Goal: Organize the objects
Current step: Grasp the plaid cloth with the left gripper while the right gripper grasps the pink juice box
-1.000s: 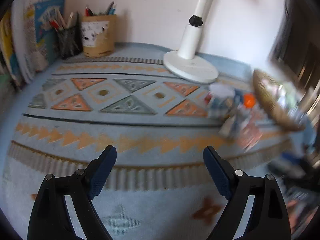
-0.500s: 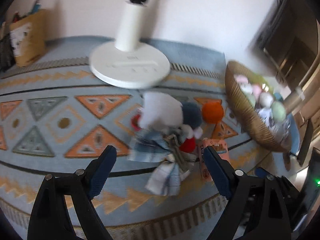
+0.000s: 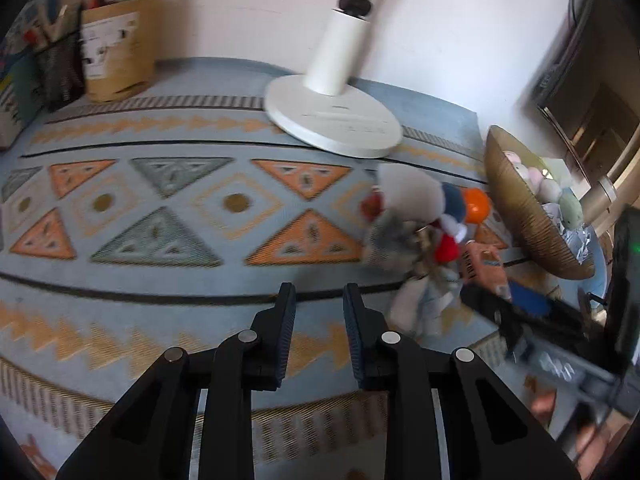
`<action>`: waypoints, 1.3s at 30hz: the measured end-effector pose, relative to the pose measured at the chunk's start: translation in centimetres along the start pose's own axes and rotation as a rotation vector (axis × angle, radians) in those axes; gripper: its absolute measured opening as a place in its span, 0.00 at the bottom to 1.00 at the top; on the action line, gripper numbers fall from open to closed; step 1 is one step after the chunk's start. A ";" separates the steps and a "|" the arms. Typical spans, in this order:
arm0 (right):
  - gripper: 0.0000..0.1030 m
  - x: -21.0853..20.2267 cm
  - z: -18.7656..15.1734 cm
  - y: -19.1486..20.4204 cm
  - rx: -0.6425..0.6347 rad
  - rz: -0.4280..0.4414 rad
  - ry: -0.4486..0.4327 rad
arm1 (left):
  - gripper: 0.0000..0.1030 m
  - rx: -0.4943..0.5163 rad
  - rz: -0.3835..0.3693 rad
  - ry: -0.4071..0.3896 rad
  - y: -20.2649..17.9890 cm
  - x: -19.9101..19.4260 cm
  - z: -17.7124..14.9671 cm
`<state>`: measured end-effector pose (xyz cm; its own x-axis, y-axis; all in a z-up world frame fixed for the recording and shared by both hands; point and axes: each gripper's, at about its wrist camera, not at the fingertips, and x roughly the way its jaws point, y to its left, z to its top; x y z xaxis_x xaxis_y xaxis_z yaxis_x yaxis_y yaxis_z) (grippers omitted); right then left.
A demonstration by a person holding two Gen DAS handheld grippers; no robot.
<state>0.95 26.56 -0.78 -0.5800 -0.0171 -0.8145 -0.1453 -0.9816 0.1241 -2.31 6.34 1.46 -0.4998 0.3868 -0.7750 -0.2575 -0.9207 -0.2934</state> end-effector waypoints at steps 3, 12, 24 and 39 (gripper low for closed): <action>0.40 0.1 0.0 0.3 -0.037 -0.060 -0.024 | 0.21 -0.027 -0.068 -0.001 0.4 -0.5 -0.2; 0.39 -2.2 -2.1 -3.4 -0.019 0.015 -0.045 | 0.70 0.084 -0.075 -0.004 -6.9 1.9 1.2; 0.38 -3.4 -2.7 -2.5 -0.075 0.116 -0.060 | 0.21 0.177 0.070 -0.046 -5.9 0.2 -0.6; 0.56 -4.5 -6.5 -0.5 -0.157 0.163 -0.002 | 0.21 0.015 0.105 -0.161 0.5 -5.1 -5.1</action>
<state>8.81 25.85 -0.89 -0.5871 -0.1773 -0.7899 0.0767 -0.9835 0.1638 4.30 3.62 2.41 -0.6498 0.2936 -0.7012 -0.2086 -0.9559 -0.2069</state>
